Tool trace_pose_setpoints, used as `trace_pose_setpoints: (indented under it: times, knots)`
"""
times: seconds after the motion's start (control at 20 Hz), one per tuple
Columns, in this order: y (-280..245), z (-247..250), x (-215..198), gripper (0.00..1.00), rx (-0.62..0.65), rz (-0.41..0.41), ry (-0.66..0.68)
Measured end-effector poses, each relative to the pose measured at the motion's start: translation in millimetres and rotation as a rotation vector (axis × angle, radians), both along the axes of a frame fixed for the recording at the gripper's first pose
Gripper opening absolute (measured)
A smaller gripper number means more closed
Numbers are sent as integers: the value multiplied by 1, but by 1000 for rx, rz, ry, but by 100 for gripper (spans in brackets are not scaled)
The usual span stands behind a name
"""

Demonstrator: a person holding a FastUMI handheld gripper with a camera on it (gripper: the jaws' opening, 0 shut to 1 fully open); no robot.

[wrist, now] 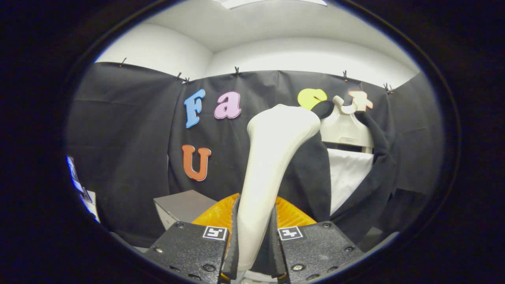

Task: Iron the clothes twice with a garment steamer, once on the left side and once on the right side.

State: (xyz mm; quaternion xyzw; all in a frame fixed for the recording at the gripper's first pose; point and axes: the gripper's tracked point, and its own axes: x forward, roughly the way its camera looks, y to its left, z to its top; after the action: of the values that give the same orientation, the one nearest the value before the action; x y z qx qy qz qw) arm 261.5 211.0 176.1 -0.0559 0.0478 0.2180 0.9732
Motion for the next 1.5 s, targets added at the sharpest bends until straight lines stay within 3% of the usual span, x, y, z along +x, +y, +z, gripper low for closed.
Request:
trace_pose_setpoints:
  times: [0.45,1.5]
  knots:
    - [-18,-41,20,34,47,24,90]
    - [-53,-197,-56,34,112,18,340]
